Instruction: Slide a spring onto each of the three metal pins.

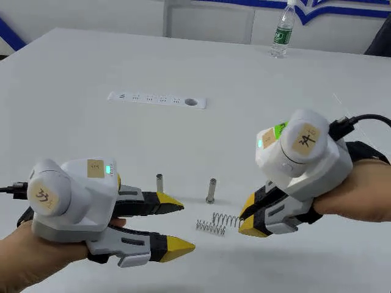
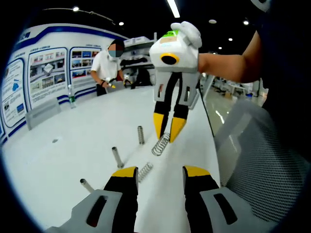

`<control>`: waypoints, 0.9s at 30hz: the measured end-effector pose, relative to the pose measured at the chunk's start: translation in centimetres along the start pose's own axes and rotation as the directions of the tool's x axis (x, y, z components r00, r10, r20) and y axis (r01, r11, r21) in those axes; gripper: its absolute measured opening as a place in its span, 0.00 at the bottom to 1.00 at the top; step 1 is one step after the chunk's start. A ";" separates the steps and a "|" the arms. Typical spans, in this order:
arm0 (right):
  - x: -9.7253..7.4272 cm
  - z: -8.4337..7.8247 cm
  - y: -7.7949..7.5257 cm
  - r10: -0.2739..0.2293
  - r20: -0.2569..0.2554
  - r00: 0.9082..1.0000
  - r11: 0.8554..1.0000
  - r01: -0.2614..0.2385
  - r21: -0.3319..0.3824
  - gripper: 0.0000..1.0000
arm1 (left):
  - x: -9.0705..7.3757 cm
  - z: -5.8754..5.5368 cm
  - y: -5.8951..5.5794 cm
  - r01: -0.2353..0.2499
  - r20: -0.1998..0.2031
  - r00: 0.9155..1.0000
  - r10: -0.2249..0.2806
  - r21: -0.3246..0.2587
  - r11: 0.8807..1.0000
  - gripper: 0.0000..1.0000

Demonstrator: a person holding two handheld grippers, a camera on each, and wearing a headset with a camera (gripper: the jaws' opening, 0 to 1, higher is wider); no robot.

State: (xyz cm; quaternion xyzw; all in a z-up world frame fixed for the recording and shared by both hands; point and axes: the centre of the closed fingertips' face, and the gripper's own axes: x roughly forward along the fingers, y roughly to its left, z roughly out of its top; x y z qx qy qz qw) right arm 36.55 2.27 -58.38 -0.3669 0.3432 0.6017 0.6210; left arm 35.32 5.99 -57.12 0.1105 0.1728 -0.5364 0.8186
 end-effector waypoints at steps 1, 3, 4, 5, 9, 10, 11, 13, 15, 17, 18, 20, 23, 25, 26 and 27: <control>0.1 0.2 0.2 0.011 -0.006 1.000 1.000 -0.011 -0.016 0.11 | 0.0 0.0 0.0 0.002 0.001 1.000 -0.002 0.004 1.000 0.36; 0.3 0.8 0.5 0.016 -0.020 1.000 0.999 -0.017 -0.051 0.11 | 0.1 0.1 -0.1 0.008 0.001 1.000 -0.008 0.014 1.000 0.34; 0.4 0.9 0.7 0.025 -0.025 0.999 0.998 -0.026 -0.062 0.11 | 0.1 0.1 -0.2 0.011 0.001 1.000 -0.011 0.018 1.000 0.33; 0.5 1.1 0.8 0.031 -0.030 0.999 0.997 -0.033 -0.071 0.11 | 0.1 0.1 -0.2 0.014 0.000 1.000 -0.014 0.023 1.000 0.31; 0.6 1.5 1.4 0.044 -0.048 0.998 0.993 -0.049 -0.109 0.11 | 0.3 0.1 -0.6 0.025 0.002 1.000 -0.026 0.044 0.999 0.25; 0.7 1.6 1.4 0.045 -0.049 0.998 0.993 -0.051 -0.111 0.11 | 0.3 0.1 -0.7 0.028 0.002 1.000 -0.028 0.050 0.998 0.24; 0.7 1.6 1.5 0.049 -0.051 0.997 0.992 -0.055 -0.115 0.11 | 0.4 0.1 -0.8 0.032 0.003 0.999 -0.032 0.054 0.998 0.22; 0.7 1.7 1.6 0.052 -0.055 0.997 0.991 -0.059 -0.122 0.11 | 0.5 0.1 -1.0 0.038 0.004 0.999 -0.038 0.063 0.997 0.20; 0.6 1.6 1.7 0.058 -0.061 0.996 0.990 -0.065 -0.126 0.11 | 0.6 0.2 -1.2 0.041 0.007 0.999 -0.042 0.079 0.996 0.16; 0.6 1.6 1.8 0.059 -0.065 0.996 0.989 -0.067 -0.131 0.11 | 0.6 0.2 -1.2 0.041 0.005 0.999 -0.042 0.083 0.996 0.13; 0.5 1.5 1.9 0.061 -0.066 0.996 0.989 -0.069 -0.132 0.11 | 0.6 0.2 -1.1 0.040 0.007 0.999 -0.041 0.086 0.996 0.12; 0.1 1.7 1.9 0.057 -0.060 0.997 0.989 -0.065 -0.135 0.11 | 0.6 0.2 -1.2 0.043 0.004 0.999 -0.044 0.090 0.995 0.12; -0.5 2.2 1.8 0.050 -0.045 0.998 0.989 -0.056 -0.138 0.11 | 0.6 0.2 -1.1 0.040 0.006 0.999 -0.041 0.093 0.995 0.11; -0.9 2.6 1.8 0.047 -0.033 0.998 0.989 -0.051 -0.140 0.11 | 0.6 0.3 -1.0 0.039 0.008 0.999 -0.039 0.091 0.995 0.11; -1.2 3.0 1.9 0.043 -0.022 0.999 0.988 -0.046 -0.145 0.11 | 0.5 0.3 -0.9 0.037 0.007 0.999 -0.038 0.092 0.995 0.11; -1.4 3.4 1.9 0.040 -0.011 0.999 0.988 -0.041 -0.149 0.11 | 0.5 0.3 -0.9 0.036 0.007 0.999 -0.037 0.094 0.995 0.11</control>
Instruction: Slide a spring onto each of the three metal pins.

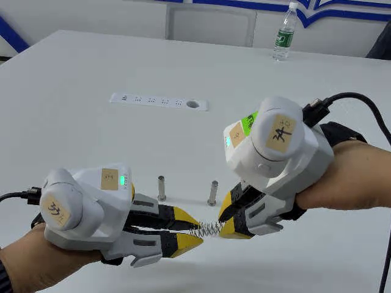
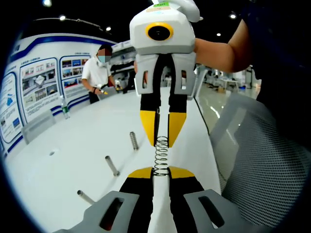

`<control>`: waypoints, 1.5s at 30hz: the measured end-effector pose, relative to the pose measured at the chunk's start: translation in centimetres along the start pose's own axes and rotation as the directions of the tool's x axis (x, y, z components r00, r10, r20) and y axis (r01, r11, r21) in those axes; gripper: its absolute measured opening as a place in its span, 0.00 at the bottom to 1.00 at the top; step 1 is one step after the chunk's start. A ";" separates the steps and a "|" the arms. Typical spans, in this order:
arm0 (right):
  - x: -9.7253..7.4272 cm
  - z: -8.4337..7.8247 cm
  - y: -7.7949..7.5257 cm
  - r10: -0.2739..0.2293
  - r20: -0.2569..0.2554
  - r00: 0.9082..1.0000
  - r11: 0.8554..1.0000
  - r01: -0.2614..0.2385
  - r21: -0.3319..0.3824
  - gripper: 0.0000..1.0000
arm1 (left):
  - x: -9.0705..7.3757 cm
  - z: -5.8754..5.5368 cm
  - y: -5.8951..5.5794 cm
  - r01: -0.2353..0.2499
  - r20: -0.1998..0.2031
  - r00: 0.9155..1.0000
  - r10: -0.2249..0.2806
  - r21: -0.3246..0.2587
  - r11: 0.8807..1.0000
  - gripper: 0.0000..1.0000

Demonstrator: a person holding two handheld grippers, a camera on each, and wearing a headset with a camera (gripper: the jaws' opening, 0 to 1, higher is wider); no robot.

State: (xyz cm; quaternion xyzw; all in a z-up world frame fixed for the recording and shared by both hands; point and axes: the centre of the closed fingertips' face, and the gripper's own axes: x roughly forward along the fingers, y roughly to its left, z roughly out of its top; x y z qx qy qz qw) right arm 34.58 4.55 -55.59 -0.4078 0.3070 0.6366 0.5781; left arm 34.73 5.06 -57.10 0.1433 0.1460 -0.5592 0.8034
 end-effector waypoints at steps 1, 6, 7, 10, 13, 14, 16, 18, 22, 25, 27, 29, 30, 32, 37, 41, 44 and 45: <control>-0.3 0.5 0.0 -0.002 0.015 1.000 1.000 0.002 -0.001 0.11 | 0.0 0.0 0.0 0.000 0.000 1.000 0.000 0.001 1.000 0.11; -1.1 2.7 0.3 -0.008 0.068 0.998 1.000 0.009 -0.021 0.11 | 0.1 0.4 -0.1 0.002 0.012 1.000 -0.002 0.005 1.000 0.11; -1.1 2.9 0.3 -0.010 0.072 0.997 1.000 0.012 -0.029 0.11 | 0.2 0.5 -0.1 0.001 0.014 1.000 -0.001 0.005 1.000 0.10; -1.1 3.5 0.5 -0.011 0.070 0.998 0.999 0.014 -0.050 0.11 | 0.2 0.7 -0.3 0.004 0.017 1.000 -0.004 0.013 1.000 0.10; -1.0 3.5 0.5 -0.007 0.063 0.998 0.998 0.010 -0.057 0.12 | 0.2 0.6 -0.3 0.004 0.018 1.000 -0.005 0.010 1.000 0.10; -1.0 3.5 0.5 -0.002 0.063 0.998 0.998 0.006 -0.057 0.12 | 0.1 0.6 -0.3 0.003 0.018 1.000 -0.003 0.009 1.000 0.10; -0.9 3.5 0.4 -0.007 0.064 0.998 0.999 0.010 -0.051 0.13 | 0.0 0.7 -0.1 -0.006 0.027 1.000 0.006 0.005 1.000 0.10; -0.9 3.4 0.4 -0.006 0.059 0.998 0.999 0.008 -0.045 0.15 | -0.1 0.7 0.0 -0.008 0.032 0.999 0.008 0.001 1.000 0.10; -0.8 3.2 0.1 -0.011 0.053 0.999 0.999 0.013 -0.043 0.15 | -0.1 0.8 0.1 -0.013 0.037 0.999 0.013 0.002 1.000 0.10; -0.7 3.2 0.0 -0.009 0.057 0.998 0.999 0.012 -0.038 0.14 | -0.1 1.0 0.2 -0.015 0.046 0.999 0.015 -0.001 1.000 0.10; -0.6 3.2 -0.1 -0.012 0.056 0.998 0.999 0.014 -0.039 0.13 | -0.1 1.1 0.3 -0.017 0.050 0.999 0.017 -0.002 1.000 0.10; -0.6 3.3 -0.2 -0.010 0.060 0.998 0.999 0.012 -0.034 0.12 | -0.1 1.0 0.3 -0.021 0.050 0.999 0.021 0.000 1.000 0.10; -0.6 3.3 -0.2 -0.011 0.060 0.998 0.999 0.013 -0.033 0.12 | -0.1 1.0 0.4 -0.022 0.051 0.998 0.022 -0.001 1.000 0.10; -0.5 3.3 -0.4 -0.010 0.055 0.998 0.999 0.012 -0.036 0.12 | -0.1 1.0 0.6 -0.026 0.057 0.998 0.026 -0.007 1.000 0.11; -0.8 3.3 -1.2 -0.017 0.048 0.999 0.999 0.019 -0.036 0.12 | -0.3 0.6 1.0 -0.044 0.045 0.998 0.046 -0.030 0.999 0.21; -1.2 2.9 -2.2 -0.033 0.038 0.999 0.999 0.034 -0.032 0.12 | -1.1 0.3 1.5 -0.065 0.049 0.997 0.068 -0.049 0.997 0.24; -1.6 2.6 -3.1 -0.048 0.027 0.999 0.998 0.048 -0.027 0.12 | -1.7 -0.3 2.0 -0.085 0.041 0.995 0.088 -0.069 0.994 0.28; -1.6 2.4 -3.3 -0.050 0.023 0.998 0.998 0.051 -0.023 0.12 | -1.9 -0.5 2.1 -0.091 0.038 0.995 0.094 -0.076 0.993 0.30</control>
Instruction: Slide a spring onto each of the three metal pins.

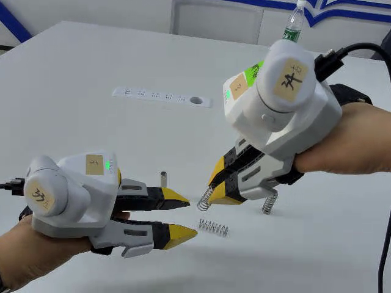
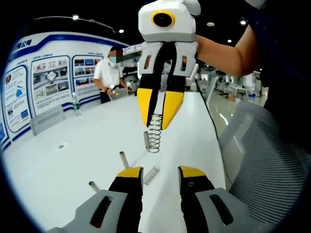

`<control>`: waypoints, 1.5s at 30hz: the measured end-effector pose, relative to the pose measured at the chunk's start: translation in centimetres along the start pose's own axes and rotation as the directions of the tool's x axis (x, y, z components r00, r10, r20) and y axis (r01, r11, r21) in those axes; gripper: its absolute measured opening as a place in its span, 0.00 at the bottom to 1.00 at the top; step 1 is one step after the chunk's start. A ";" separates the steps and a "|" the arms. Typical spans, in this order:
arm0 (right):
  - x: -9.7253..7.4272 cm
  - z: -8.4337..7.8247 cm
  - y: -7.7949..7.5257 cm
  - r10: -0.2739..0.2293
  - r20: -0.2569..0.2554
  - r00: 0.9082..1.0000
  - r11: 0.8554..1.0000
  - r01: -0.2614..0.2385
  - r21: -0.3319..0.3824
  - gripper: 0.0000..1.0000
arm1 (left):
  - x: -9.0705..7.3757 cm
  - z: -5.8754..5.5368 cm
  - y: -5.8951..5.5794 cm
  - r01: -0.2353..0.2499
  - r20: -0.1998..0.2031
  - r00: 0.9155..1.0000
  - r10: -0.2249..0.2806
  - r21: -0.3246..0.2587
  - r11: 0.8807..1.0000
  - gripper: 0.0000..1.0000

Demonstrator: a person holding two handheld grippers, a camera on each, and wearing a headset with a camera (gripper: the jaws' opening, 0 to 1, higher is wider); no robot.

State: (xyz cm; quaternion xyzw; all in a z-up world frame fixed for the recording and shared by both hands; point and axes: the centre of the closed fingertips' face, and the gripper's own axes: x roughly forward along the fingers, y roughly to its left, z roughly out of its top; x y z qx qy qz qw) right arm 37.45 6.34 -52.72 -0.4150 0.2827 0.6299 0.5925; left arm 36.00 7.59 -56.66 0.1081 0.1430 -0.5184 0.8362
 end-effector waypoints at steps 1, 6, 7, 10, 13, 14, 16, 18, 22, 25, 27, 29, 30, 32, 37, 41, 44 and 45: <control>-0.1 -0.3 -0.3 -0.003 -0.009 1.000 1.000 0.003 0.004 0.12 | -0.3 -0.2 0.2 -0.010 0.000 1.000 0.010 -0.006 1.000 0.31; -0.2 -1.3 -2.4 -0.032 -0.032 0.999 0.999 0.033 0.016 0.12 | -1.4 -0.8 0.9 -0.052 -0.004 0.999 0.052 -0.031 0.998 0.37; -0.2 -1.5 -2.8 -0.038 -0.038 0.999 0.999 0.039 0.019 0.12 | -1.6 -1.0 1.0 -0.059 -0.004 0.998 0.059 -0.038 0.998 0.38; 0.0 -2.4 -4.1 -0.058 -0.062 0.996 0.997 0.061 0.039 0.12 | -2.3 -1.4 1.4 -0.090 -0.006 0.996 0.090 -0.054 0.994 0.41; 0.3 -3.1 -5.0 -0.071 -0.082 0.994 0.996 0.075 0.051 0.12 | -2.8 -1.8 1.6 -0.111 -0.004 0.994 0.111 -0.072 0.991 0.43; 0.6 -3.4 -5.3 -0.070 -0.092 0.993 0.995 0.076 0.062 0.12 | -2.9 -1.9 1.7 -0.116 -0.006 0.993 0.115 -0.077 0.990 0.43; 1.0 -3.9 -5.7 -0.075 -0.112 0.991 0.995 0.083 0.063 0.12 | -3.1 -2.1 1.7 -0.123 -0.008 0.992 0.122 -0.083 0.989 0.44; 1.3 -4.2 -6.1 -0.077 -0.125 0.989 0.994 0.085 0.063 0.12 | -3.2 -2.1 1.7 -0.126 -0.009 0.992 0.126 -0.088 0.988 0.45; 1.9 -4.4 -6.9 -0.079 -0.140 0.987 0.994 0.089 0.063 0.12 | -3.3 -2.2 1.6 -0.132 -0.011 0.991 0.131 -0.095 0.987 0.47; 2.3 -4.7 -7.2 -0.076 -0.157 0.985 0.994 0.086 0.062 0.12 | -3.3 -2.2 1.5 -0.131 -0.014 0.991 0.131 -0.094 0.987 0.47; 2.6 -4.7 -7.4 -0.073 -0.160 0.984 0.995 0.084 0.061 0.12 | -3.3 -2.2 1.5 -0.133 -0.012 0.991 0.132 -0.095 0.987 0.48; 2.8 -4.8 -7.5 -0.066 -0.167 0.984 0.995 0.077 0.063 0.12 | -3.3 -2.2 1.6 -0.136 -0.013 0.991 0.136 -0.096 0.986 0.49; 2.9 -4.8 -7.5 -0.064 -0.168 0.984 0.995 0.076 0.063 0.12 | -3.3 -2.2 1.6 -0.138 -0.012 0.990 0.138 -0.097 0.986 0.49; 3.2 -4.8 -7.5 -0.054 -0.169 0.984 0.995 0.067 0.068 0.12 | -3.4 -2.2 1.7 -0.140 -0.012 0.990 0.140 -0.098 0.985 0.49; 3.6 -5.0 -7.5 -0.047 -0.176 0.983 0.996 0.059 0.066 0.12 | -3.5 -2.4 1.5 -0.142 -0.016 0.990 0.141 -0.102 0.985 0.49; 3.9 -5.1 -7.4 -0.038 -0.182 0.983 0.996 0.051 0.070 0.12 | -3.6 -2.5 1.6 -0.147 -0.018 0.989 0.146 -0.104 0.984 0.49; 4.1 -5.2 -7.5 -0.034 -0.184 0.982 0.996 0.047 0.069 0.12 | -3.7 -2.6 1.7 -0.150 -0.020 0.989 0.148 -0.104 0.983 0.49; 4.1 -5.2 -7.5 -0.032 -0.185 0.982 0.996 0.045 0.071 0.12 | -3.7 -2.6 1.7 -0.150 -0.020 0.989 0.149 -0.104 0.983 0.49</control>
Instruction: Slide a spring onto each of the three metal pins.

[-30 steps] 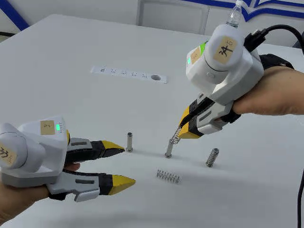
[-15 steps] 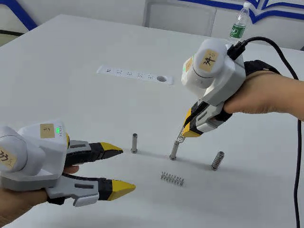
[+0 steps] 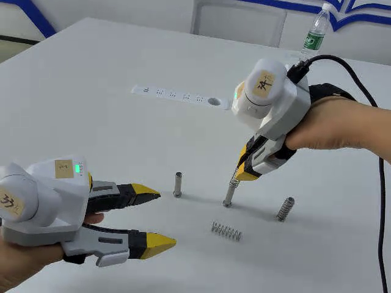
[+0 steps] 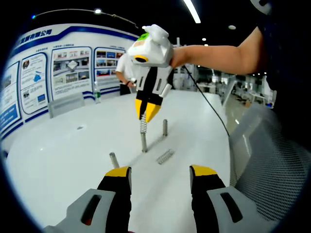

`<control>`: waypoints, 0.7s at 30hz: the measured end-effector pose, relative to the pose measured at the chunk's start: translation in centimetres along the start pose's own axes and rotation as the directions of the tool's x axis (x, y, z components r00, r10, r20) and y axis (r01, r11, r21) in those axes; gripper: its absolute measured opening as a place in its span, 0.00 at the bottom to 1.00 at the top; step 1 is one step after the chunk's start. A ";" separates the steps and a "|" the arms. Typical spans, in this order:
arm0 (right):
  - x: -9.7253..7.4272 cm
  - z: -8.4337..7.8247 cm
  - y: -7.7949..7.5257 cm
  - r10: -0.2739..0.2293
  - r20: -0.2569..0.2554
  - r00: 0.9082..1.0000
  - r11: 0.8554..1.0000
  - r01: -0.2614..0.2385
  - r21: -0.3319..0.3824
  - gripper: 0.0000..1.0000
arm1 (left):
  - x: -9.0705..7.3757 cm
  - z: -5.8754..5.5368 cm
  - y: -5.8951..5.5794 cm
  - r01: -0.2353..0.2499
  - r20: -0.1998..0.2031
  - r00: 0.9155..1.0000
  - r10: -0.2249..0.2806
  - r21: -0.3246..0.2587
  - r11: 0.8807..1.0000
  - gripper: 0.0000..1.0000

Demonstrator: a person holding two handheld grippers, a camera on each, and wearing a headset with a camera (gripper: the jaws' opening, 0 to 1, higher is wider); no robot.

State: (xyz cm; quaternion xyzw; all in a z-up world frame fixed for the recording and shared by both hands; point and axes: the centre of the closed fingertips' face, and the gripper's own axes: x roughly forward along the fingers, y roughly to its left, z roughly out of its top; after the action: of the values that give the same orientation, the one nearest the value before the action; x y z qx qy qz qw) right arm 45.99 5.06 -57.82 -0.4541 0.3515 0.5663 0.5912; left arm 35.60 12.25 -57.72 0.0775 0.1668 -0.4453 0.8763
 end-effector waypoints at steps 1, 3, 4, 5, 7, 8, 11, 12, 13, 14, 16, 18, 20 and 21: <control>0.1 -0.1 0.0 0.001 -0.003 1.000 1.000 -0.001 0.002 0.12 | 0.0 0.0 0.0 -0.001 0.000 1.000 0.001 0.000 1.000 0.49; 0.2 -0.1 0.0 0.003 -0.005 1.000 1.000 -0.003 0.001 0.12 | 0.0 0.0 0.0 -0.001 -0.001 1.000 0.001 0.000 1.000 0.49; 0.3 -0.2 0.1 0.009 -0.007 1.000 1.000 -0.009 0.005 0.12 | 0.0 -0.1 -0.1 -0.001 -0.002 1.000 0.001 -0.001 1.000 0.49; 0.4 -0.2 0.1 0.009 -0.008 1.000 1.000 -0.009 0.005 0.12 | 0.0 -0.1 -0.1 0.000 -0.003 1.000 0.000 -0.001 1.000 0.49; 0.6 -0.3 0.0 0.012 -0.013 1.000 1.000 -0.012 0.008 0.12 | -0.1 -0.2 -0.1 0.001 -0.006 1.000 -0.001 0.000 1.000 0.49; 0.6 -0.4 0.0 0.014 -0.015 1.000 1.000 -0.013 0.010 0.12 | -0.1 -0.2 -0.1 0.001 -0.006 1.000 -0.001 -0.001 1.000 0.49; 1.2 -0.6 -0.2 0.020 -0.018 1.000 1.000 -0.020 0.017 0.12 | -0.1 -0.3 0.0 -0.001 -0.008 1.000 0.001 -0.004 1.000 0.49; 1.2 -0.6 -0.2 0.022 -0.018 1.000 1.000 -0.022 0.018 0.12 | -0.1 -0.3 0.0 -0.001 -0.008 1.000 0.001 -0.004 1.000 0.49; 1.3 -0.5 -0.2 0.024 -0.019 1.000 1.000 -0.023 0.020 0.12 | -0.1 -0.3 0.0 -0.001 -0.008 1.000 0.001 -0.004 1.000 0.49; 1.4 -0.6 -0.2 0.028 -0.021 0.999 0.999 -0.028 0.023 0.12 | -0.1 -0.3 0.1 -0.002 -0.009 1.000 0.002 -0.004 1.000 0.49; 1.7 -0.7 -0.1 0.034 -0.026 0.999 0.999 -0.034 0.026 0.12 | -0.1 -0.3 0.1 -0.001 -0.009 1.000 0.001 -0.005 1.000 0.49; 2.0 -0.8 0.1 0.040 -0.029 0.999 0.999 -0.039 0.030 0.12 | -0.1 -0.3 0.1 -0.001 -0.010 1.000 0.001 -0.005 1.000 0.49; 2.2 -1.0 0.1 0.044 -0.032 0.998 0.998 -0.043 0.035 0.12 | -0.1 -0.4 0.1 -0.001 -0.010 1.000 0.001 -0.005 1.000 0.49; 2.4 -1.0 0.2 0.048 -0.033 0.998 0.998 -0.047 0.038 0.12 | -0.1 -0.4 0.0 0.000 -0.011 1.000 0.000 -0.005 1.000 0.49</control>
State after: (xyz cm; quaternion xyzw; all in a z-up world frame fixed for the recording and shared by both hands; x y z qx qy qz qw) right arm 46.15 4.93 -60.45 -0.4442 0.3827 0.5656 0.5799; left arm 35.51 12.43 -58.05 0.0776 0.1729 -0.4443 0.8756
